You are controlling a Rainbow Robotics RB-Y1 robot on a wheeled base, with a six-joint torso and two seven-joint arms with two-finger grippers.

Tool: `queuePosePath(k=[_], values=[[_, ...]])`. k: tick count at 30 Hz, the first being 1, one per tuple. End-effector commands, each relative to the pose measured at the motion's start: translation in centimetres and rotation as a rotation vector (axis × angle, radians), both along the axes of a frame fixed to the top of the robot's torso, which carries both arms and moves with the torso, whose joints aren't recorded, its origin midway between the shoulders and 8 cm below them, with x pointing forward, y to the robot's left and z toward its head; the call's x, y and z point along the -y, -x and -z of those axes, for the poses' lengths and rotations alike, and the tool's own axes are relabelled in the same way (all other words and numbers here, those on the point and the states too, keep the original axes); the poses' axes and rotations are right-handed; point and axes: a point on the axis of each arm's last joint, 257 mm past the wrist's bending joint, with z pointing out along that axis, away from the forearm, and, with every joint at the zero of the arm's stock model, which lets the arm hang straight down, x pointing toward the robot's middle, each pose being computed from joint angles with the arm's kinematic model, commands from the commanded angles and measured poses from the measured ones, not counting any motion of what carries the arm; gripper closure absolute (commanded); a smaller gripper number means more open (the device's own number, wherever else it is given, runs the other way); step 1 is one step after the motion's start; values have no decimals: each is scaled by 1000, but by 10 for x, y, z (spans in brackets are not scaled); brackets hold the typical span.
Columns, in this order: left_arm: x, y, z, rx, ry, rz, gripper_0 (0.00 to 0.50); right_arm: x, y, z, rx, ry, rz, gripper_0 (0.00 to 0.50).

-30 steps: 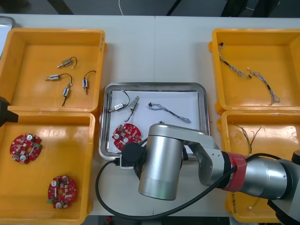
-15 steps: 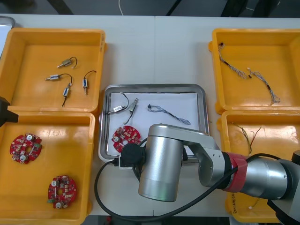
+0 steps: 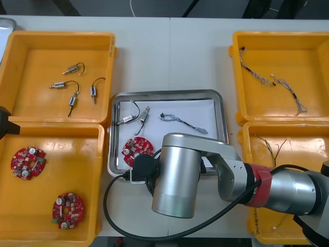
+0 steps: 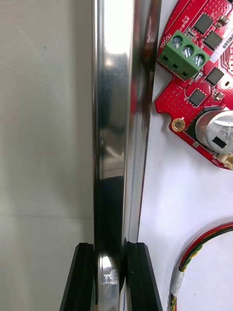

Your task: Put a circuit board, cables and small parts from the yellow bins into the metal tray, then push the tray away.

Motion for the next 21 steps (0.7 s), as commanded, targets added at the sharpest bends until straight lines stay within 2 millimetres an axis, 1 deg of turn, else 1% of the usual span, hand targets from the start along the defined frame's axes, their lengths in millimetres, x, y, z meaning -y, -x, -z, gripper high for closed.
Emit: queuePosePath(k=[1, 12, 21], values=[[-5, 6, -5, -4, -24, -29, 0, -1, -14, -24, 52, -3, -23, 500], [-5, 6, -5, -4, -24, -29, 0, 13, -38, -41, 101, 11, -2, 500], [-5, 6, -5, -4, -24, -29, 0, 12, -55, -56, 124, 20, 4, 500]])
